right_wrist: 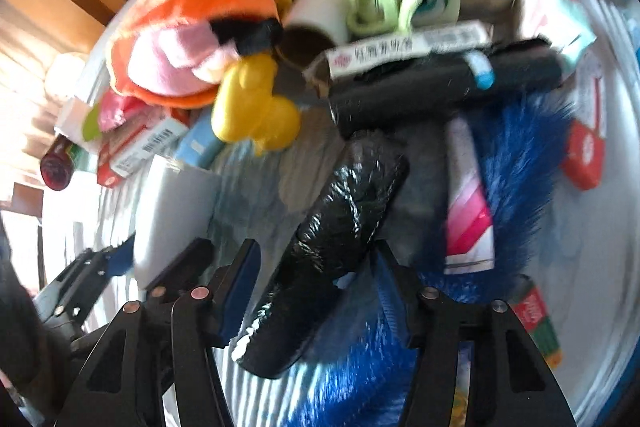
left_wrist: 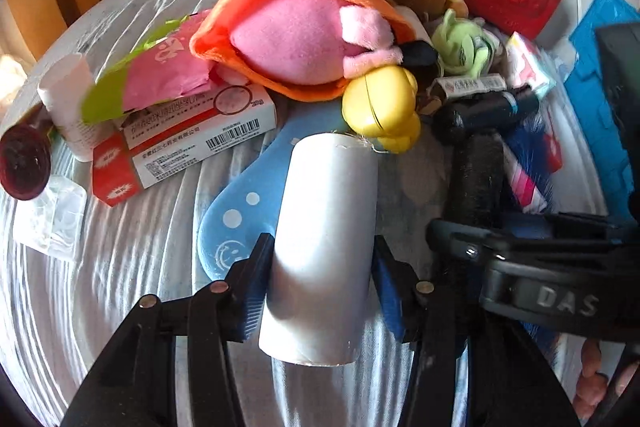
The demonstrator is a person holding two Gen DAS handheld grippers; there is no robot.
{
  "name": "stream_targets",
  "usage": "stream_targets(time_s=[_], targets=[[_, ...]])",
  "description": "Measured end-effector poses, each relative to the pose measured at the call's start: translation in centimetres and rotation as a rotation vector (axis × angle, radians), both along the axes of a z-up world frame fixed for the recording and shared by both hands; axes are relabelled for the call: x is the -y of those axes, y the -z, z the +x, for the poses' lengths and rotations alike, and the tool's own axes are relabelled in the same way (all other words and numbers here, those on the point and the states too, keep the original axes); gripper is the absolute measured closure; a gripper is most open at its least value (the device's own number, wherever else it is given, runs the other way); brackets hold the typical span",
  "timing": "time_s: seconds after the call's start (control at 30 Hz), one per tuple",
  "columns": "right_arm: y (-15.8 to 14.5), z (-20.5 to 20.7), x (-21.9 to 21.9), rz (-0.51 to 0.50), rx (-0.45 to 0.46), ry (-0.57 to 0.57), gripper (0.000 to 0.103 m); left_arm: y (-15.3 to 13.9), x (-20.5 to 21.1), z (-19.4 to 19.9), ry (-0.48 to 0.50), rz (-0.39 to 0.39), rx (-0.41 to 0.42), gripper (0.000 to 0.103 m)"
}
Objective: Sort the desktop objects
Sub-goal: 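Grasp the white cylindrical roll with left tool while right grasps the black-wrapped stick, then lift and carry the white roll and black-wrapped stick over the blue bin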
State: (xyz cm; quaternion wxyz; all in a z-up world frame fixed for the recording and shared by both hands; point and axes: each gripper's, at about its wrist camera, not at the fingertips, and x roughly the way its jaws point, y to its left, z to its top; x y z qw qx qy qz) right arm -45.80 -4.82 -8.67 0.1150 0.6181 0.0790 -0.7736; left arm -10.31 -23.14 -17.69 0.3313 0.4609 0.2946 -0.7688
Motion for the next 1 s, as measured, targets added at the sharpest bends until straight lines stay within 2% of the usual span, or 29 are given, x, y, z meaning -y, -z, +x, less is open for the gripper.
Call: stream_targets(time_s=[0.07, 0.17, 0.33, 0.53, 0.8, 1.0], targets=[[0.0, 0.0, 0.2, 0.023, -0.014, -0.018, 0.056, 0.0, -0.3, -0.2, 0.003, 0.000, -0.002, 0.056], [-0.5, 0.5, 0.1, 0.024, -0.025, -0.035, 0.061, -0.5, -0.8, -0.5, 0.012, -0.001, -0.008, 0.056], [-3.8, 2.1, 0.2, 0.002, -0.106, -0.079, 0.062, -3.2, -1.9, -0.4, 0.030, -0.059, -0.035, 0.056], [-11.0, 5.0, -0.1, -0.025, -0.279, -0.111, 0.062, -8.5, -3.8, 0.6, 0.038, -0.161, -0.108, 0.056], [-20.3, 10.8, -1.2, -0.019, -0.527, -0.118, 0.062, -16.4, -8.6, -0.5, 0.093, -0.298, -0.230, 0.056], [-26.0, 15.2, -4.8, 0.009, -0.686, -0.087, 0.062, -20.6, -12.9, -2.2, 0.161, -0.360, -0.305, 0.056]])
